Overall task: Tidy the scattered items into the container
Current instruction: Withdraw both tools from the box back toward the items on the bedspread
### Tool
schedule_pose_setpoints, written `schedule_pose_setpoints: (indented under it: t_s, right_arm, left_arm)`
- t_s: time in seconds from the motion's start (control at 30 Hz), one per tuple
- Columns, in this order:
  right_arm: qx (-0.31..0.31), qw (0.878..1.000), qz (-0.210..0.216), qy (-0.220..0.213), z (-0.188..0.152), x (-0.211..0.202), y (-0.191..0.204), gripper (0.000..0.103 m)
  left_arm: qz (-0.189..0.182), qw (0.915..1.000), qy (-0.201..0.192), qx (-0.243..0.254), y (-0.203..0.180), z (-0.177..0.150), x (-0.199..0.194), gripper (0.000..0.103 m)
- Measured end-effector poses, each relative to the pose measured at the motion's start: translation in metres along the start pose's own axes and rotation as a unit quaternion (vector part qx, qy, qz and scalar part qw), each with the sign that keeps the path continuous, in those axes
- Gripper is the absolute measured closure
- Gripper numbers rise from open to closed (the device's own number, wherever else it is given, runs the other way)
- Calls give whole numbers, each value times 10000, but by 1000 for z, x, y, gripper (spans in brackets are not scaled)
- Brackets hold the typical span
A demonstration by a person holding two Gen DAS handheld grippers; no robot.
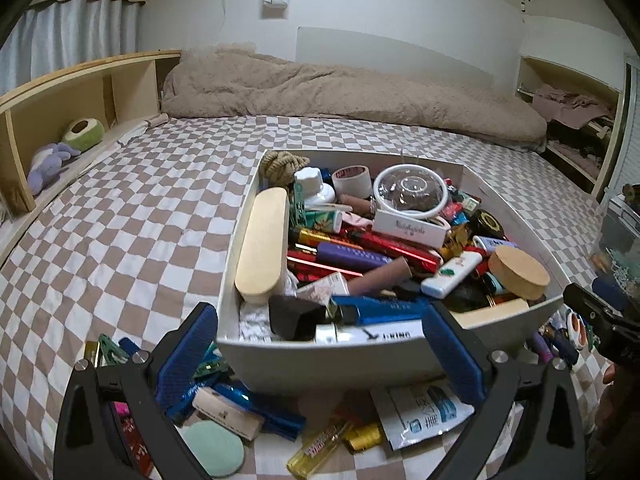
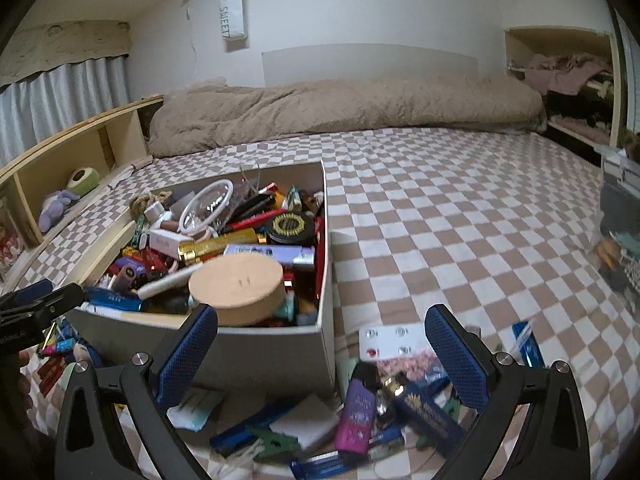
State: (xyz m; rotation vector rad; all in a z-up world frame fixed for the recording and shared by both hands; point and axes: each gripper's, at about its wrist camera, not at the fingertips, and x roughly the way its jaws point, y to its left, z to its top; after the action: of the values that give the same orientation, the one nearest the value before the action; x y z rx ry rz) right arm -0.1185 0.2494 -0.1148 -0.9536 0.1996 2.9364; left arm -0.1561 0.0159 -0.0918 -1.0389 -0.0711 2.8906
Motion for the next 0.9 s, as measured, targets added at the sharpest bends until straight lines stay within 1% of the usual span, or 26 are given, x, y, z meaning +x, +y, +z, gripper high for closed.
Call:
schedule_pose_setpoints:
  t_s: [0.1,0.23,0.3,0.47,0.67,0.8,0.9]
  right_arm:
    - [34,10000,2,22,-5,-3,-1,0]
    - [79,10000,23,24,-11,-7,-2,0]
    - [64,10000,6,56,-15,-7,-2,0]
    - [-7,9997,-40,241,-27,-7,1,0]
    - [-54,9989,-62,464,-41,-7,4,0]
    - [-124,9983,-93,570,-48,-7,7,0]
    - [-228,9975,-145,653,-54,-6,10,0]
  left_arm:
    - [38,10000,-57,37,-2,-6,-5,0]
    - [-74,10000,-46,20,-4,-15,-11,0]
    - [-56,10000,-7,45,-5,-19,-12,0]
    - [-77,9996,240,101,-9,-29,-8,0]
    - [-104,9990,419,119,-15,-42,-8,0]
    - [5,9973,735,96,-15,-53,-1,0]
    - [-27,9952,979,29,-14,-60,4,0]
